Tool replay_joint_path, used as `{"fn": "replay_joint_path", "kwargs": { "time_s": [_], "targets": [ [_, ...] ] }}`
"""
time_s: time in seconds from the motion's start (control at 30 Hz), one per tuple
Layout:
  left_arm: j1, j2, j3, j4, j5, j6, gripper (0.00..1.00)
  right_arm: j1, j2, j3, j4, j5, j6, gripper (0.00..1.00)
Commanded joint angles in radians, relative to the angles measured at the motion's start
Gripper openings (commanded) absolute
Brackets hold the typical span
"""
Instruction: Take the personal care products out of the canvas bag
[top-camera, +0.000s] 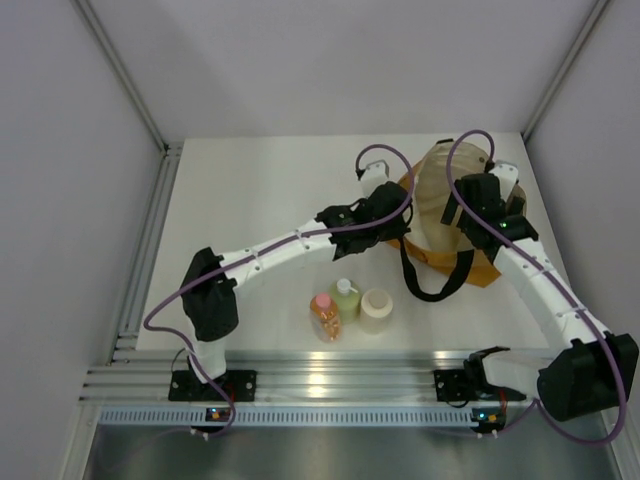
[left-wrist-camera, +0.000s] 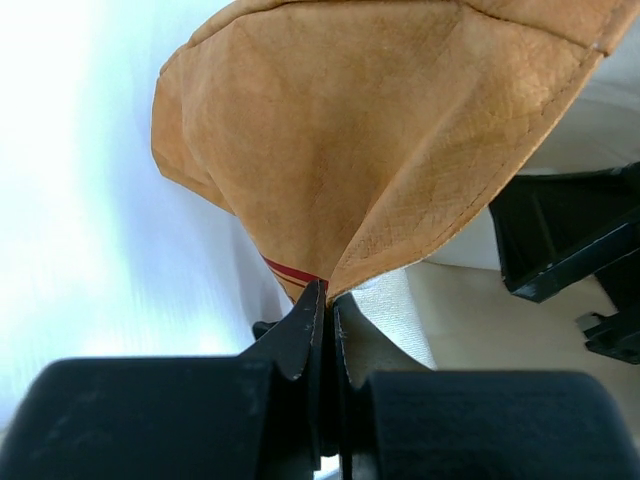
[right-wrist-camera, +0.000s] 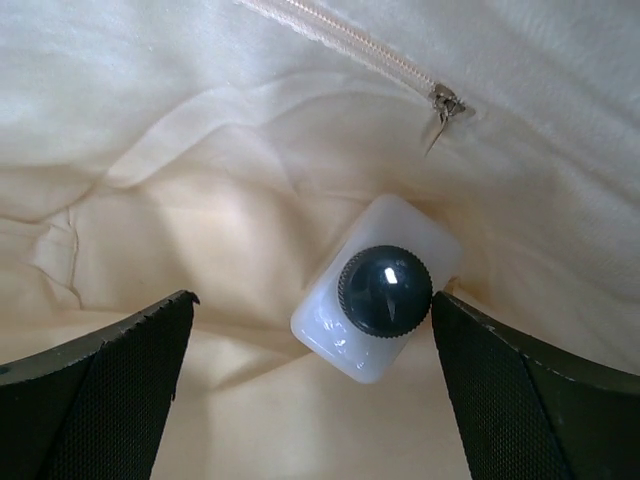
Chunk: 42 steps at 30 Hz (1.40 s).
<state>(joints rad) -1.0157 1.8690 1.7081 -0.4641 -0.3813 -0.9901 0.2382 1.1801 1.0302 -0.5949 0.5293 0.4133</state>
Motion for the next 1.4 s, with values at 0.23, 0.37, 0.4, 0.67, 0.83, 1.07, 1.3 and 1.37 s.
{"fn": "replay_joint_path", "kwargs": {
  "time_s": [0.23,0.37,0.4,0.67,0.83,1.07,1.3,1.37],
  "targets": [
    [-0.056,0.042,0.059,-0.005,-0.132,0.128,0.00,-0.022,0.000,0.136,-0.072,0.058,-0.048,0.99],
    [-0.083,0.044,0.051,-0.004,-0.180,0.140,0.00,-0.022,0.009,0.159,-0.083,0.054,-0.062,0.99],
    [-0.086,0.047,0.051,-0.002,-0.186,0.142,0.00,-0.020,0.004,0.159,-0.083,0.049,-0.062,0.99],
    [-0.112,0.041,0.032,-0.004,-0.303,0.150,0.00,-0.010,-0.124,0.050,-0.072,0.021,-0.007,0.99],
    [-0.116,0.045,0.015,-0.004,-0.337,0.139,0.00,-0.010,-0.227,-0.090,-0.033,-0.003,0.002,1.00],
    [-0.118,0.064,-0.031,-0.002,-0.344,0.085,0.00,-0.008,-0.295,-0.211,0.082,-0.017,-0.021,1.00],
    [-0.118,0.081,-0.033,-0.002,-0.324,0.076,0.00,-0.007,-0.197,-0.165,0.102,0.067,-0.042,1.00],
    [-0.119,0.081,-0.028,-0.002,-0.317,0.085,0.00,-0.010,-0.180,-0.156,0.106,0.100,-0.042,0.99]
  ]
}}
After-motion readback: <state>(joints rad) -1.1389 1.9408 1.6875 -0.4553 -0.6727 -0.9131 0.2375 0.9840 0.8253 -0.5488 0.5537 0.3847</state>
